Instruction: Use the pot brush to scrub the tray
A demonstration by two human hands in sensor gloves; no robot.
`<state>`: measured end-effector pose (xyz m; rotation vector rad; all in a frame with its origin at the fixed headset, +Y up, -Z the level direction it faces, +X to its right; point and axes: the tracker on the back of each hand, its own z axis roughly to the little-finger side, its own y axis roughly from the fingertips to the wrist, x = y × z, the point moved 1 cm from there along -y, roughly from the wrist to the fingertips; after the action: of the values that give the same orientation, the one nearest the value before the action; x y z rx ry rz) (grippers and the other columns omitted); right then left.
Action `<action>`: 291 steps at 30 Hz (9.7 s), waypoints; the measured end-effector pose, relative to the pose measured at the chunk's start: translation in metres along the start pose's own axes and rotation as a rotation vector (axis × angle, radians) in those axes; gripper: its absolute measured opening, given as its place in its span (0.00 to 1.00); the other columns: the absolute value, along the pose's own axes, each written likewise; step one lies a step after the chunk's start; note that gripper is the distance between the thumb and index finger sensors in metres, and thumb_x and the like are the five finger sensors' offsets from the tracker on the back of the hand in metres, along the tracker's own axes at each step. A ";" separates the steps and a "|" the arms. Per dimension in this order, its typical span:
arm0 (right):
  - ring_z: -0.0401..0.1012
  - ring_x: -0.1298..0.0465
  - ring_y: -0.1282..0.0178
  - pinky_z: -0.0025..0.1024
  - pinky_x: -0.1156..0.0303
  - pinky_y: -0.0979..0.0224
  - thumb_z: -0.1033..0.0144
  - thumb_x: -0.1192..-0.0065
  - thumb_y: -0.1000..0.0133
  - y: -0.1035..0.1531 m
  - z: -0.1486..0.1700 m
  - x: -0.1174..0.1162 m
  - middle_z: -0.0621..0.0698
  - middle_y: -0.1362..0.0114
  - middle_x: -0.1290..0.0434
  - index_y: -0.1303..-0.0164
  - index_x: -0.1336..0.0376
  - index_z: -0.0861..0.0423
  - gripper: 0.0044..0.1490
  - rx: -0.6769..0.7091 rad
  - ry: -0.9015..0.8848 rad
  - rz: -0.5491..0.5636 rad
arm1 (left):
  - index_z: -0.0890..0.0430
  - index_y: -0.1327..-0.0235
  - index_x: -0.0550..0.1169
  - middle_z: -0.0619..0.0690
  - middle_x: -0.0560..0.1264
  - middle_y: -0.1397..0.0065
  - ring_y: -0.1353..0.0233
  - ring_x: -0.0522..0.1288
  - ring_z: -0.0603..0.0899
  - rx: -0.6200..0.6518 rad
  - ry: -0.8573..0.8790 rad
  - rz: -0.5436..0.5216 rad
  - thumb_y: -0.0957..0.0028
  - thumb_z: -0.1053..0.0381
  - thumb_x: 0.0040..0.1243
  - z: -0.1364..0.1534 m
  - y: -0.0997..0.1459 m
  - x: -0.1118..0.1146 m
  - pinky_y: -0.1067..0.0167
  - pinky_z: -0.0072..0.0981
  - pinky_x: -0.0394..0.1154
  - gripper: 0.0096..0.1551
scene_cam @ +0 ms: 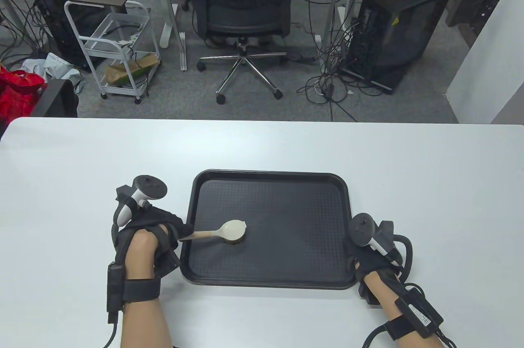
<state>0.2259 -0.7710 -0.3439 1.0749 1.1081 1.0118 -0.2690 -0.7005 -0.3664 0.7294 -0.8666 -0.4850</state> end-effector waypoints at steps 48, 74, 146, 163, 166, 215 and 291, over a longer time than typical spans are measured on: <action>0.45 0.19 0.77 0.45 0.23 0.64 0.57 0.39 0.46 0.000 0.000 0.000 0.51 0.65 0.18 0.31 0.43 0.64 0.38 0.000 0.001 0.004 | 0.56 0.50 0.84 0.48 0.87 0.61 0.72 0.82 0.54 0.471 -0.079 -0.024 0.58 0.36 0.65 -0.167 0.022 0.119 0.50 0.53 0.79 0.31; 0.45 0.19 0.77 0.45 0.23 0.64 0.57 0.39 0.46 0.000 0.000 0.000 0.51 0.66 0.18 0.31 0.43 0.64 0.38 0.001 0.007 0.007 | 0.56 0.50 0.84 0.49 0.87 0.61 0.72 0.82 0.55 0.374 -0.169 0.041 0.58 0.37 0.66 -0.156 0.012 0.120 0.50 0.55 0.78 0.32; 0.45 0.18 0.79 0.45 0.22 0.65 0.57 0.37 0.47 0.000 0.003 0.000 0.51 0.67 0.17 0.32 0.42 0.63 0.37 -0.006 -0.035 0.005 | 0.57 0.49 0.83 0.50 0.86 0.58 0.71 0.82 0.54 0.498 -0.021 0.040 0.58 0.39 0.65 -0.129 0.028 0.079 0.49 0.55 0.78 0.31; 0.45 0.18 0.79 0.45 0.22 0.65 0.57 0.37 0.47 -0.001 0.004 0.001 0.51 0.68 0.17 0.32 0.42 0.62 0.37 -0.007 -0.036 0.007 | 0.57 0.48 0.83 0.50 0.86 0.57 0.70 0.83 0.54 0.484 -0.105 0.139 0.58 0.39 0.65 -0.166 0.021 0.149 0.49 0.55 0.78 0.31; 0.45 0.18 0.79 0.45 0.22 0.65 0.57 0.37 0.47 -0.001 0.004 0.001 0.51 0.68 0.17 0.31 0.42 0.63 0.37 -0.007 -0.033 0.005 | 0.56 0.48 0.83 0.50 0.87 0.57 0.71 0.83 0.55 0.484 -0.120 0.150 0.58 0.39 0.65 -0.168 0.023 0.153 0.49 0.55 0.78 0.31; 0.45 0.19 0.79 0.45 0.22 0.65 0.57 0.38 0.47 0.000 0.002 0.001 0.51 0.68 0.17 0.31 0.42 0.63 0.38 -0.007 -0.021 0.007 | 0.57 0.60 0.94 0.57 0.90 0.64 0.74 0.82 0.63 0.013 0.040 0.063 0.70 0.45 0.80 0.042 0.011 -0.002 0.50 0.62 0.76 0.27; 0.45 0.19 0.79 0.45 0.22 0.65 0.57 0.38 0.47 0.000 0.002 0.000 0.51 0.68 0.17 0.31 0.42 0.63 0.37 -0.002 -0.009 0.018 | 0.60 0.46 0.79 0.48 0.86 0.61 0.75 0.81 0.52 0.074 0.093 -0.159 0.56 0.37 0.59 -0.165 -0.041 0.095 0.54 0.54 0.79 0.35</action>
<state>0.2283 -0.7710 -0.3439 1.0886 1.0918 1.0213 -0.0838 -0.7272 -0.4206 0.8859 -0.7456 -0.5577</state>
